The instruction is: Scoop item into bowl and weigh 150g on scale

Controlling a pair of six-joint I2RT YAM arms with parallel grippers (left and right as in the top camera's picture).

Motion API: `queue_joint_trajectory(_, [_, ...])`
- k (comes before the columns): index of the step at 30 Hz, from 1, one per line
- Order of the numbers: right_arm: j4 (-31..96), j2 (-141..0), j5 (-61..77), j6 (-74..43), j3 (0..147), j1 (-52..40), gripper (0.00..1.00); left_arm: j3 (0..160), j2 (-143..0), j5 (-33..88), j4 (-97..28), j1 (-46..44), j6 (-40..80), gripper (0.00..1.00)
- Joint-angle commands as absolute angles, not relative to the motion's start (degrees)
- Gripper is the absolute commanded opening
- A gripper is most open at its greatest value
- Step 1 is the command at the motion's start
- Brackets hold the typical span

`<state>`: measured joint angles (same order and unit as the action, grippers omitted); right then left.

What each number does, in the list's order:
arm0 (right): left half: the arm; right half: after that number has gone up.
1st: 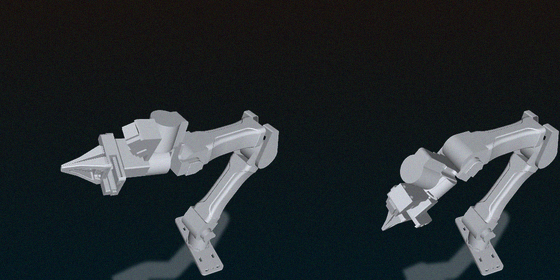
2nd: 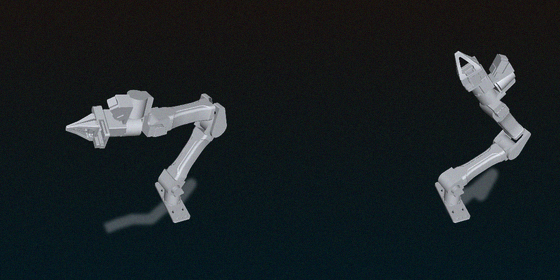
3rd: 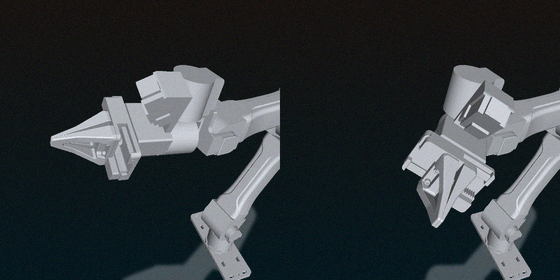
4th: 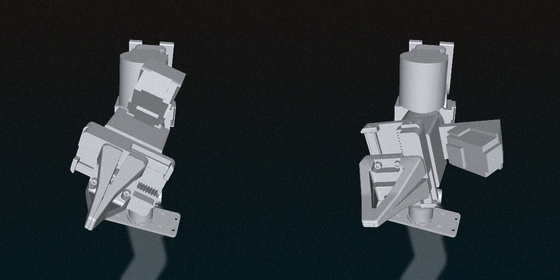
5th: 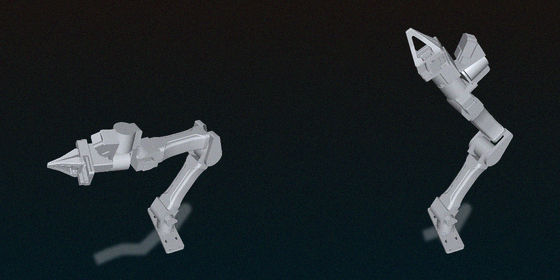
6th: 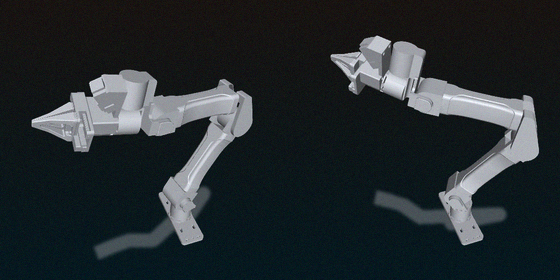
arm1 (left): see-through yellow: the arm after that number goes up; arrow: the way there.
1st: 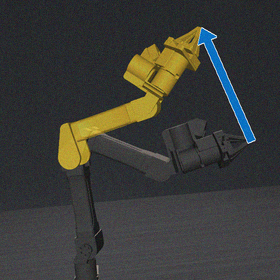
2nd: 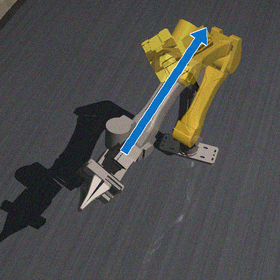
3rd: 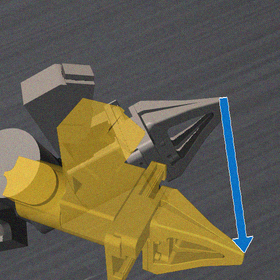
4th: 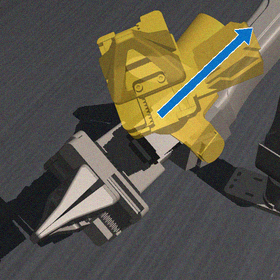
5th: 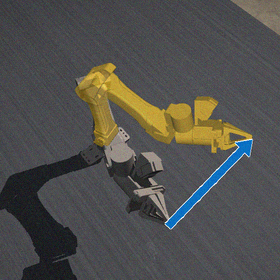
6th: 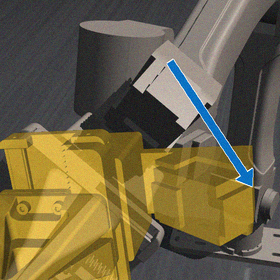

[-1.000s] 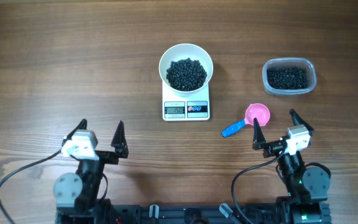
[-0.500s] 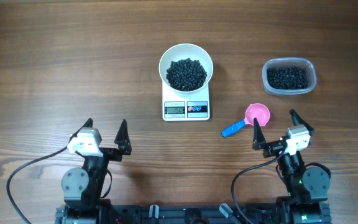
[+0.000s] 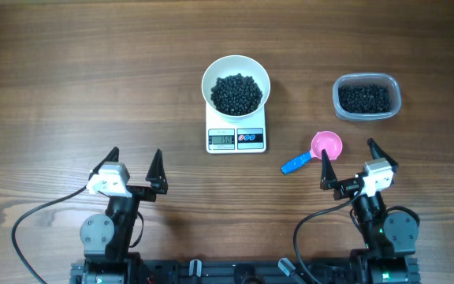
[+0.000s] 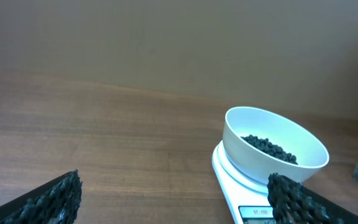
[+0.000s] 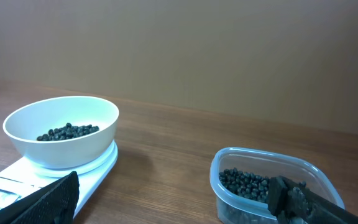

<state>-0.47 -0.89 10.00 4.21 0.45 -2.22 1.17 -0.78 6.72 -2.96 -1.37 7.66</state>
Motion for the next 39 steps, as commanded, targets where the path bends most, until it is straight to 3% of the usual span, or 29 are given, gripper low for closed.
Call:
queue_joint_trajectory(1, [-0.6, -0.3, 9.0, 4.4, 0.3, -2.6, 1.0, 0.3, -0.1, 7.2, -4.0, -1.1, 8.3, 1.0])
queue_joint_trajectory(8, [-0.6, -0.3, 9.0, 4.4, 0.3, -2.6, 1.0, 0.3, -0.1, 7.0, -4.0, -1.2, 13.6, 1.0])
queue_joint_trajectory(15, [-0.7, -0.3, 9.0, 4.4, 0.3, -2.6, 1.0, 0.3, -0.1, 6.7, -4.0, -1.2, 9.0, 1.0])
queue_joint_trajectory(39, [-0.7, -0.3, 9.0, 4.4, 0.3, -2.6, 1.0, 0.3, -0.2, 6.8, -3.8, -1.2, 9.5, 1.0])
